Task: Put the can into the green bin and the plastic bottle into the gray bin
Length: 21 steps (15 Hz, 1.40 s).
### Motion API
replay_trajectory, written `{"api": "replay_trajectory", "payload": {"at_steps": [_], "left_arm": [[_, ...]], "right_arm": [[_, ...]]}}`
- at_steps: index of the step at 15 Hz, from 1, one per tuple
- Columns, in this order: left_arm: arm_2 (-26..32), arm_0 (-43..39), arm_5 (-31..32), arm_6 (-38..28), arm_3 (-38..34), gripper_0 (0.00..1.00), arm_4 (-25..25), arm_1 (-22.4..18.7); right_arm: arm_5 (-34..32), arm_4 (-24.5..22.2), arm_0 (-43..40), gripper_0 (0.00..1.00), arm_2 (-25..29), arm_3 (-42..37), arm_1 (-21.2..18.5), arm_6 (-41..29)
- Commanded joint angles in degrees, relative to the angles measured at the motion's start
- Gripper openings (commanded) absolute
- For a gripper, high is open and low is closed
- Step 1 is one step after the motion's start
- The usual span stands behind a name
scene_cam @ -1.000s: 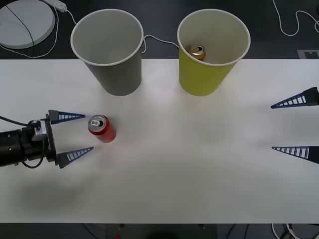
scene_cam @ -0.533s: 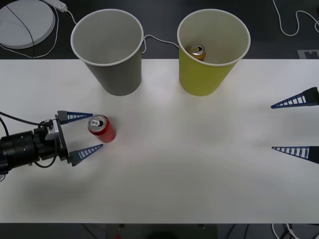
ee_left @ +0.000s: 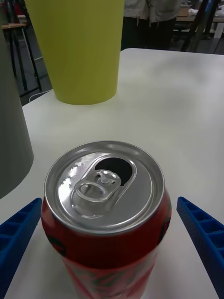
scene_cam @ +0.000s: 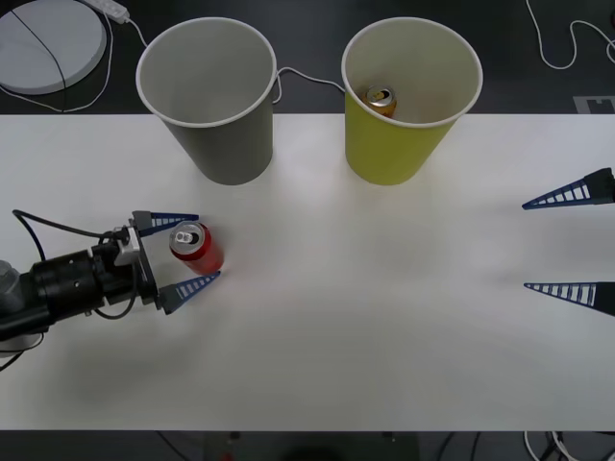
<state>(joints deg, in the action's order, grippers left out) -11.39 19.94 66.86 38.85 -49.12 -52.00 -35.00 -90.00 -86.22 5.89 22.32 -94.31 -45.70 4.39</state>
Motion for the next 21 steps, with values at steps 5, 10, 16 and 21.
{"api": "replay_trajectory", "payload": {"at_steps": [5, 10, 16, 21], "left_arm": [[0.1, 1.0, -1.6, -0.2, 0.0, 0.83, -1.2, 1.8], [0.1, 1.0, -1.1, -0.2, 0.0, 0.0, -1.1, 1.8], [0.7, 0.9, -0.9, -1.5, -0.9, 0.0, -0.9, 1.5], [0.6, 0.8, 0.5, -5.9, -2.6, 0.0, -1.6, -1.9]], "right_arm": [[0.0, 0.0, 0.0, 1.0, 0.0, 0.0, 0.0, 0.0], [0.0, 0.0, 0.0, 1.0, 0.0, 0.0, 0.0, 0.0], [0.0, 0.0, 0.0, 1.0, 0.0, 0.0, 0.0, 0.0], [0.0, 0.0, 0.0, 1.0, 0.0, 0.0, 0.0, 0.0]]}}
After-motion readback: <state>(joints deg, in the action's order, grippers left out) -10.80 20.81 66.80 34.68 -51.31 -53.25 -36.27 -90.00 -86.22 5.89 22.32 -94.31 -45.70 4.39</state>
